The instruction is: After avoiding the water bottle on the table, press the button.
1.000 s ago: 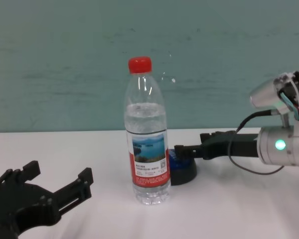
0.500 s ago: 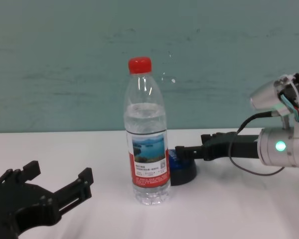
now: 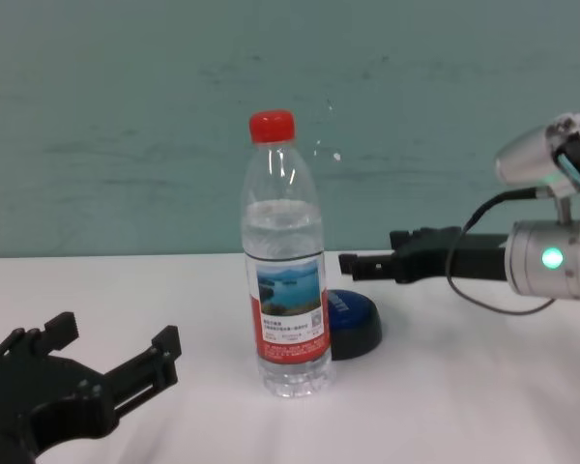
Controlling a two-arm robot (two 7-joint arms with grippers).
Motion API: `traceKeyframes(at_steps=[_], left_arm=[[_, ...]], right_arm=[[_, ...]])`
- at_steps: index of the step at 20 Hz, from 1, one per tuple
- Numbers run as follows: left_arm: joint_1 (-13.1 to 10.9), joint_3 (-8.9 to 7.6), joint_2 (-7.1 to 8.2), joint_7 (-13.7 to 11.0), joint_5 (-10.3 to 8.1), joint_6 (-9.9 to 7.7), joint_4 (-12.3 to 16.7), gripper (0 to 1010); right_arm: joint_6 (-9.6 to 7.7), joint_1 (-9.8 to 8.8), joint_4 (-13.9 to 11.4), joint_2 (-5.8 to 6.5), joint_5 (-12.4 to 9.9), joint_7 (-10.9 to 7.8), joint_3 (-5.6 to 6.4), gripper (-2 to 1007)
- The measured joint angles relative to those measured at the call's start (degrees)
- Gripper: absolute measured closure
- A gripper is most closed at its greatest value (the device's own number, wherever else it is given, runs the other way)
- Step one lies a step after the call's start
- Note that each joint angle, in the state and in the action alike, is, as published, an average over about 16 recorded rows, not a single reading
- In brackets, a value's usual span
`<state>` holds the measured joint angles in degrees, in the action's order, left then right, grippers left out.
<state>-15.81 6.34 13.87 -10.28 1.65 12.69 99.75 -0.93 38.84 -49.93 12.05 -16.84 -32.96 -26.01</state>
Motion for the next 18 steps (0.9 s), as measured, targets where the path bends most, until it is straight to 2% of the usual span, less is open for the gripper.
traceKeyframes(at_steps=[6, 18], left_arm=[[0.0, 0.0, 0.0, 0.0, 0.0, 0.0, 0.0, 10], [0.0, 0.0, 0.0, 0.0, 0.0, 0.0, 0.0, 10]], right_arm=[[-0.31, -0.98, -2.9, 0.82, -0.5, 0.55, 0.22, 1], [-0.66, -1.63, -5.1, 1.73, -1.3, 1.17, 0.19, 1]])
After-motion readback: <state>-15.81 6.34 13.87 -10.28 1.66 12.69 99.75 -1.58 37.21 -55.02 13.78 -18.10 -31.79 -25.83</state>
